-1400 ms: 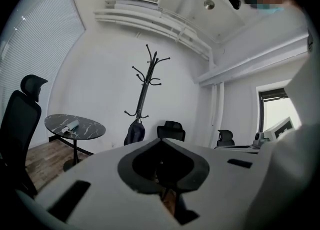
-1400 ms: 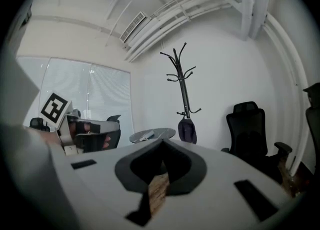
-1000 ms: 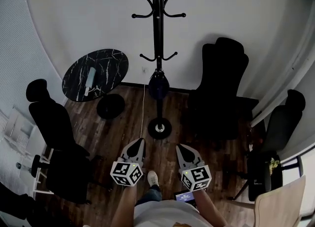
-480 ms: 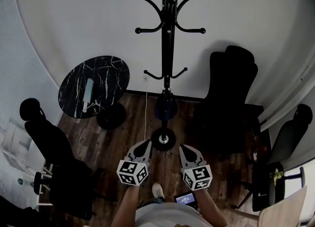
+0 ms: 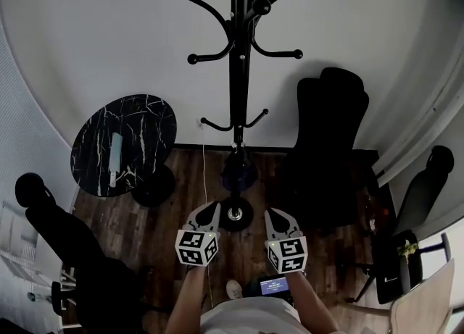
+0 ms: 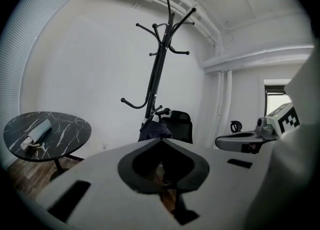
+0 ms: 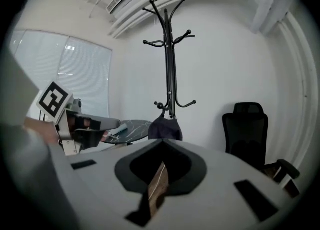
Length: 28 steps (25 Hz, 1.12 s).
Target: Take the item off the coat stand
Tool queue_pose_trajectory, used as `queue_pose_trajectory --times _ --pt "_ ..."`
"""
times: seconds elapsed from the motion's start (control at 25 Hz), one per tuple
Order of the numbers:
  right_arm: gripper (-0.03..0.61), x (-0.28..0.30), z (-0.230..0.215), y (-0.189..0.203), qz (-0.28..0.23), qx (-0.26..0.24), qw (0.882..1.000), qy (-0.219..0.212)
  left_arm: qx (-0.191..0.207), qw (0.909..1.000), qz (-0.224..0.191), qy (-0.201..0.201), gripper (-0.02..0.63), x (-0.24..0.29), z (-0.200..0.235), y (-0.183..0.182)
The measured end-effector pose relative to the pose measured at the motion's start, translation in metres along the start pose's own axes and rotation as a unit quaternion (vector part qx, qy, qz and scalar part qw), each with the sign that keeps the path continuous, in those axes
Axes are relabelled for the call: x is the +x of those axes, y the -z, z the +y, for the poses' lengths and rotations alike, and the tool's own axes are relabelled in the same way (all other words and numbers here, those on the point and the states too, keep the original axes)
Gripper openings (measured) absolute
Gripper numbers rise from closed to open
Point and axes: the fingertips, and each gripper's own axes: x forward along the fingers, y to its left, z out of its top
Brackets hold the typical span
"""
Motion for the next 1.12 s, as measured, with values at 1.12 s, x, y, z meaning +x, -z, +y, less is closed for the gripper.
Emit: queue_pose_trajectory --times 1.12 --pt "0.083 0.11 -0.045 0.014 0.031 0.018 0.999 0.001 -0.007 0.9984 0.051 0.023 0.096 0.096 0.044 0.019"
